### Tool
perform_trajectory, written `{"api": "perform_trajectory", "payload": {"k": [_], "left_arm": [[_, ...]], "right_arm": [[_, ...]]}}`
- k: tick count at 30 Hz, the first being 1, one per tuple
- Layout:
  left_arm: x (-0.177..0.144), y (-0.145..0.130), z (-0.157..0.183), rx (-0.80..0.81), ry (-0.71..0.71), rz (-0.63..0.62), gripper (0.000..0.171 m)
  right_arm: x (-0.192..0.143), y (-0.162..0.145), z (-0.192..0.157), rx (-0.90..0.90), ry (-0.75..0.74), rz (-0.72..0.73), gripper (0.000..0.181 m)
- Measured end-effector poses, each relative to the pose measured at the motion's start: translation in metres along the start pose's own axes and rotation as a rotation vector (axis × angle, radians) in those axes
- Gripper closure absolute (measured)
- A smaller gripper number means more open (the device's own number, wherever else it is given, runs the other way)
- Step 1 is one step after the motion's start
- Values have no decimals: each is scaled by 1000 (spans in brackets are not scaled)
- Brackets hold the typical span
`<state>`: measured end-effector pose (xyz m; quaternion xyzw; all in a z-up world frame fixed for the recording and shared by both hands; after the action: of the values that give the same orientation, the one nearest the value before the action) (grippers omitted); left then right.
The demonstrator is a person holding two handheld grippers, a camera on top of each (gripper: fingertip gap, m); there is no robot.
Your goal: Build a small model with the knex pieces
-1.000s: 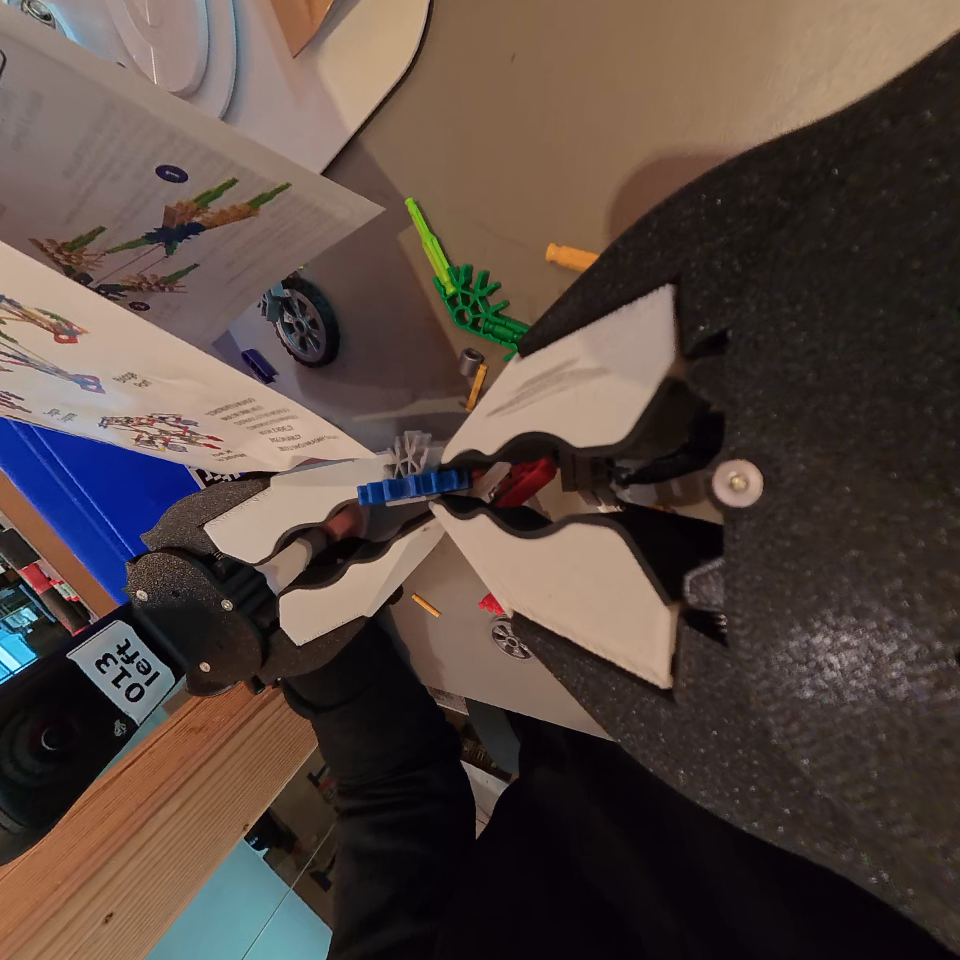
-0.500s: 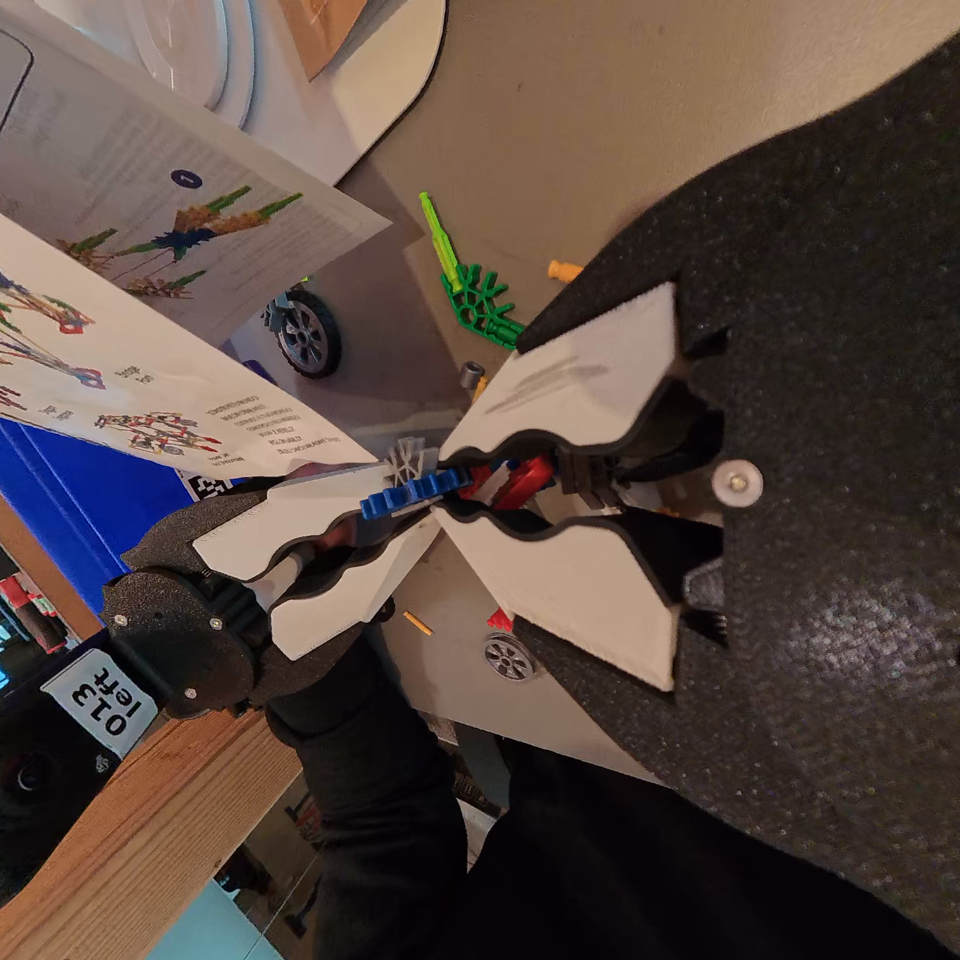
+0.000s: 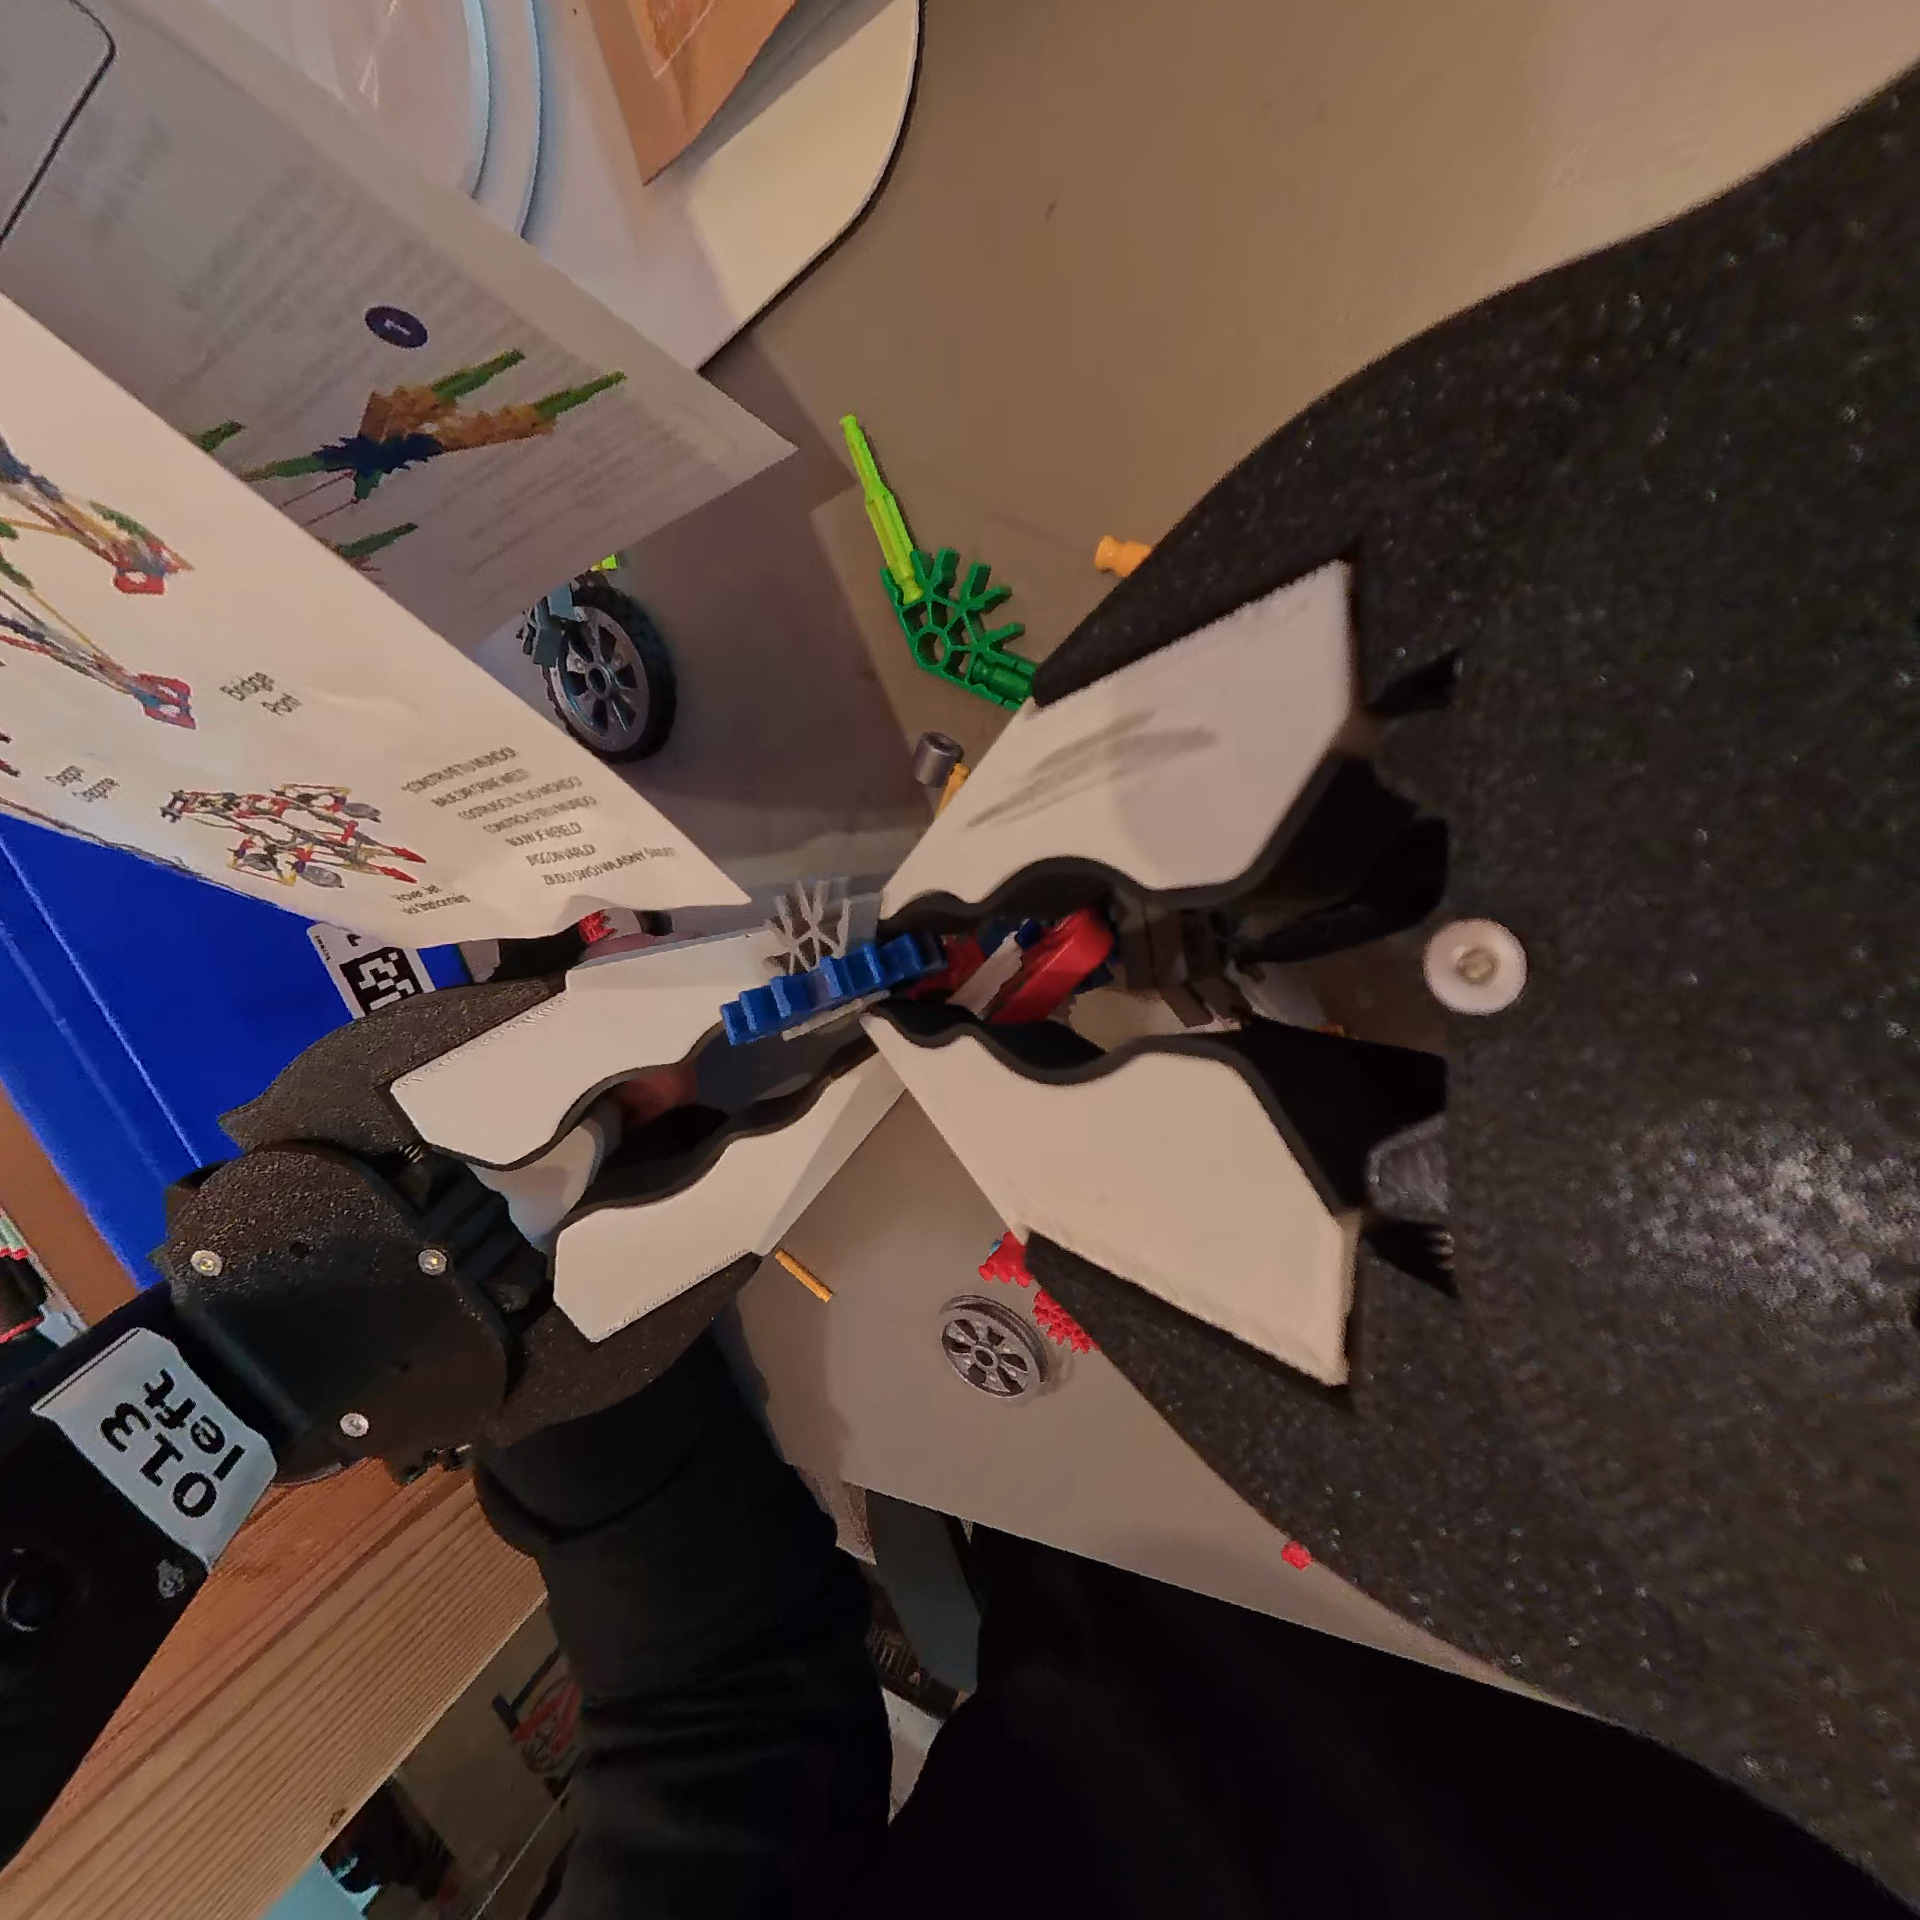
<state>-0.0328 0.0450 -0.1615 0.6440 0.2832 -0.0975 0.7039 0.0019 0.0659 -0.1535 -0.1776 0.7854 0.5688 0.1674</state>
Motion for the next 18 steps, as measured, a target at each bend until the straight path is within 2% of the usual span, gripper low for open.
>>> {"api": "perform_trajectory", "payload": {"k": [6,10,18], "left_arm": [[1,1,3,34,-13,0,159],[4,4,13,117,-40,-37,160],[8,6,19,174,-57,-41,161]], "right_arm": [[-3,-1,-5,-64,-2,-19,172],[-10,-5,-13,-144,15,-60,174],[-17,-8,-18,-186,30,-84,175]]}}
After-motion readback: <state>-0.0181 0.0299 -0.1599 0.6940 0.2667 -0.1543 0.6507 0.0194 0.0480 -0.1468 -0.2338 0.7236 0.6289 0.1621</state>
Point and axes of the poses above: each gripper's, where its closed fingertips meet, x out along the fingers, y out of its top, z = x × y across the jaws, the point moved 3 cm from there along -x, back along the fingers, and after that the axes turned 11 degrees about -y, right-handed, at the moved point
